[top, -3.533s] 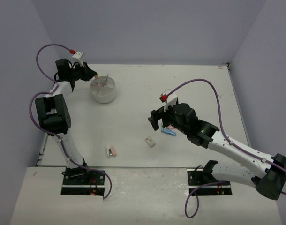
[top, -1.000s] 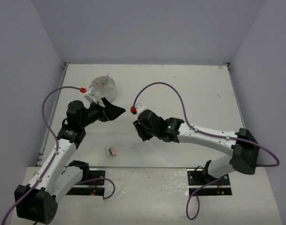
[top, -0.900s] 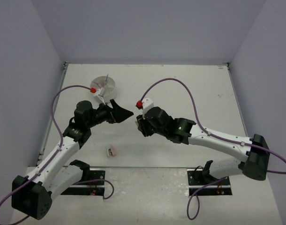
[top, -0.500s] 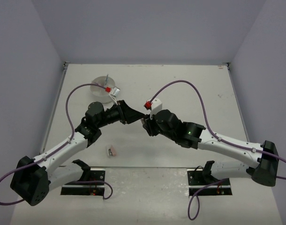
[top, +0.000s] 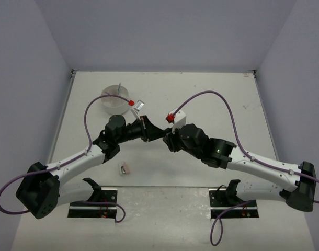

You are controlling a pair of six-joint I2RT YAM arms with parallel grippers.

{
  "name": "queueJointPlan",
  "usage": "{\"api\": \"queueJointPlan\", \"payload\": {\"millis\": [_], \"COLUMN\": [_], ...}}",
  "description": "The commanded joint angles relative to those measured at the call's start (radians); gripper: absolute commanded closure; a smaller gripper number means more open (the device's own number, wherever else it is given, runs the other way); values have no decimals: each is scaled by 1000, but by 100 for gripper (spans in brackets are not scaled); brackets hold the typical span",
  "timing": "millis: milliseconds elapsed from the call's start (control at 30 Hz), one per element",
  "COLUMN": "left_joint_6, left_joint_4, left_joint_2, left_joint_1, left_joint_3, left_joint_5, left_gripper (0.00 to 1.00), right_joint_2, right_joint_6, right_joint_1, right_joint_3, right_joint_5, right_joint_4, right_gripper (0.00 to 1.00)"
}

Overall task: Sort the stationery into containers
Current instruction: Pick up the stationery from the center of the board, then place the stationery in the storage box.

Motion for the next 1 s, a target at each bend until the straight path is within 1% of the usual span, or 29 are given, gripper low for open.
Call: {"api": "queueJointPlan", "payload": {"millis": [0, 33, 67, 100, 133, 200, 267, 333, 400, 467, 500, 567, 600, 667, 700, 767, 867, 967], "left_joint_6": [87, 122, 156, 192, 231, 293, 347, 407, 433, 457, 479, 515, 526, 552, 570, 602, 636, 663], "left_joint_4": [-45, -97, -150, -206, -271, -379, -499, -697, -791, -858, -896, -940, -952, -976, -1017, -1074, -1097, -1089], "left_joint_2": [3, 3, 2, 2, 3, 12, 43, 104, 207, 315, 370, 445, 500, 577, 623, 773, 854, 906], "left_joint_1": [-14, -13, -13, -13, -14, -12, -11, -4, 21, 65, 91, 127, 148, 178, 195, 230, 247, 259], "left_joint_3": [81, 104, 126, 150, 177, 233, 298, 446, 555, 664, 746, 874, 912, 1001, 1090, 1213, 1296, 1322], "left_joint_5": [-13, -35, -70, -110, -167, -298, -462, -645, -779, -813, -848, -964, -1011, -1041, -1045, -1074, -1156, -1166], "left_gripper": [100, 100, 100, 100, 100, 100, 100, 100, 100, 100, 100, 100, 100, 100, 100, 100, 100, 100], "right_joint_2": [-34, -33, -29, -25, -17, -13, -24, -55, -99, -123, -137, -149, -154, -152, -151, -148, -148, -152], "right_joint_6": [-17, -17, -16, -14, -9, -1, 1, -6, -3, 25, 52, 85, 87, 84, 84, 83, 83, 82], "right_joint_1": [-1, -1, -1, -2, -2, -4, -16, -39, -74, -128, -169, -215, -218, -223, -223, -221, -221, -221], "right_joint_3": [-2, -4, -6, -6, -4, 3, -4, -22, -56, -94, -122, -158, -165, -174, -174, -179, -186, -187], "right_joint_5": [43, 48, 57, 73, 109, 191, 254, 264, 255, 253, 246, 225, 221, 204, 192, 171, 154, 145], "right_joint_4": [73, 74, 75, 73, 63, 30, 12, 6, 23, 43, 56, 74, 80, 86, 92, 100, 109, 108], "right_gripper": [93, 79, 43, 13, 2, 1, 1, 1, 1, 1, 1, 1, 1, 1, 1, 1, 1, 1]}}
